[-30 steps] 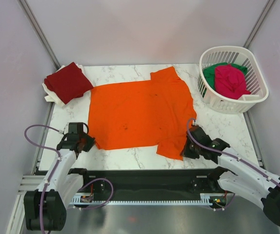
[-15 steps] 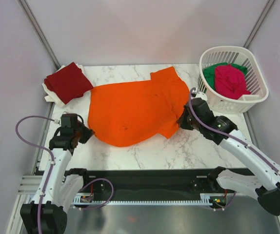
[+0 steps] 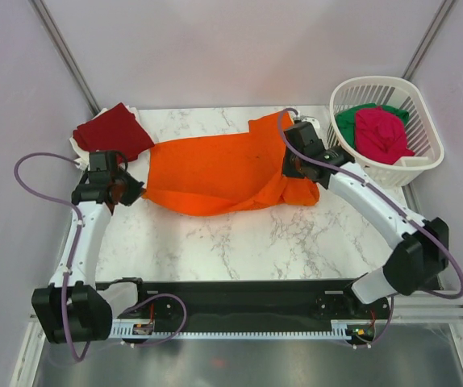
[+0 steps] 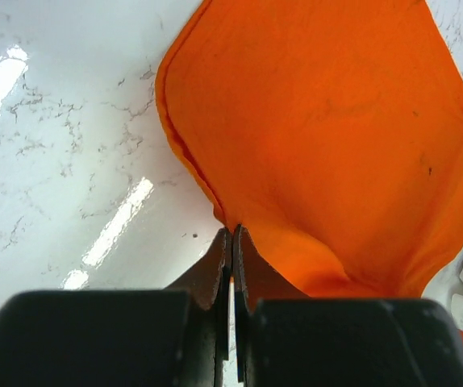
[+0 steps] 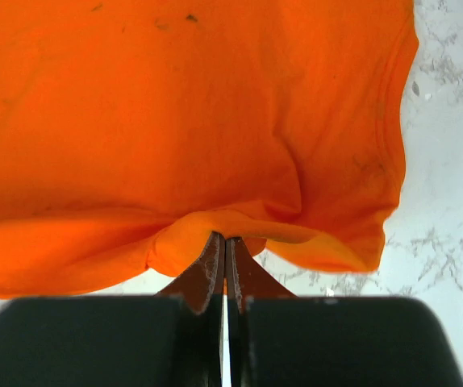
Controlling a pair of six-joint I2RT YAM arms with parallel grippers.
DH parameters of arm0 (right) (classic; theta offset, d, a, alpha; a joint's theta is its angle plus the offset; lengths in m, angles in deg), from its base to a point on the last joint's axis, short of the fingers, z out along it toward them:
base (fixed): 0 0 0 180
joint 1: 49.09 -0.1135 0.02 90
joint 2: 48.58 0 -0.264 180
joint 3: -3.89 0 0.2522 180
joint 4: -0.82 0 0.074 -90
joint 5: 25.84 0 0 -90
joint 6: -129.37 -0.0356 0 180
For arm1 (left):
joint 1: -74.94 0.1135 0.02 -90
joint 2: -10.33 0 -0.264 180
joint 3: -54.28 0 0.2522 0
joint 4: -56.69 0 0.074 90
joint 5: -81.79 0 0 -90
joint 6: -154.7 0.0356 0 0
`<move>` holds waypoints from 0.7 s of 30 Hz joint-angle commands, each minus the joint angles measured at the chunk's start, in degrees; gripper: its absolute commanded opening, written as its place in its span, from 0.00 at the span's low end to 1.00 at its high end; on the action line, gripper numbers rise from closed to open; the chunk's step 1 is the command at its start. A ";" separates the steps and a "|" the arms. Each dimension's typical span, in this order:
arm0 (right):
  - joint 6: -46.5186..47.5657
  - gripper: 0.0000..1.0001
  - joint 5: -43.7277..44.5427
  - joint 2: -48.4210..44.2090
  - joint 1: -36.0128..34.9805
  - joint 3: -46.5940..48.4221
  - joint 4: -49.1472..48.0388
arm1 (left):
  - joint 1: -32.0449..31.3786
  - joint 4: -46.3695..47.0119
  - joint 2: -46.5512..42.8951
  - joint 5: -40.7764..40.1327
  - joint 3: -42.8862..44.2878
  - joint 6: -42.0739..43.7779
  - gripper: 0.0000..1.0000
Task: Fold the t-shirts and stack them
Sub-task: Fold the tshirt
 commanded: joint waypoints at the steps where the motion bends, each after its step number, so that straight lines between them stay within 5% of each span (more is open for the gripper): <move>1: 3.04 0.00 -3.50 4.72 3.20 6.52 -2.28 | 0.93 -0.01 5.43 -0.16 5.34 3.33 0.02; 21: 5.07 0.00 -4.74 36.28 11.64 36.68 2.37 | 1.37 -0.10 42.17 -1.66 28.02 7.19 0.02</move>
